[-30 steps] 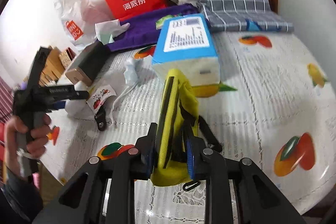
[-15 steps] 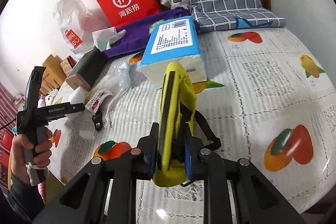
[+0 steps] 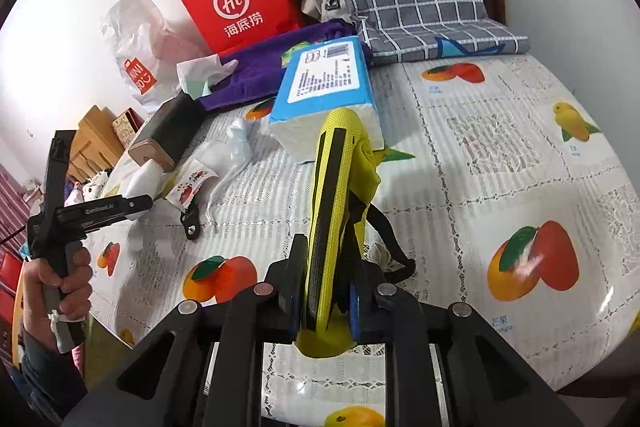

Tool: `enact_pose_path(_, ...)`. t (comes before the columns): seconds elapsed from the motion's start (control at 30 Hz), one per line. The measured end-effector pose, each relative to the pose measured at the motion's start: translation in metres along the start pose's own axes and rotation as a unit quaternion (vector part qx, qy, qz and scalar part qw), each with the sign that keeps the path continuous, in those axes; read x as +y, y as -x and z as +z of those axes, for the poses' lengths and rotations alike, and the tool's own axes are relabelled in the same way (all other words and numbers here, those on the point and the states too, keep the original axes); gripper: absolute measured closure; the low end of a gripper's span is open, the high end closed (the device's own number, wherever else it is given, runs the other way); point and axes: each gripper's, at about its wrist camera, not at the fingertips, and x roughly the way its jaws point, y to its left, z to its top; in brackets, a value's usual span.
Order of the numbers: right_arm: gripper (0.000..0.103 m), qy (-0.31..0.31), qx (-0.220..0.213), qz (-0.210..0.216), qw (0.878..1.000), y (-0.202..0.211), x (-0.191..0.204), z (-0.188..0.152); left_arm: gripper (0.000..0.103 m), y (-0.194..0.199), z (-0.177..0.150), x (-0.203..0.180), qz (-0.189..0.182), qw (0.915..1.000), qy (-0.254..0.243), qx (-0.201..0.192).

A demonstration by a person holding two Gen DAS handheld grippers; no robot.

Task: Organize soft objects
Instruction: 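Carry the white block with the left tool while the right tool carries the yellow pouch to the towel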

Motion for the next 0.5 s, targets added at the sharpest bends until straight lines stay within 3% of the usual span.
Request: enact_pose_path(0.5,0.086,0.026,-0.016,-0.004,1.0,0.024,0.021,0.022,0.056,0.051,0.011,0.002,-0.035,0.9988,-0.012,-0.033)
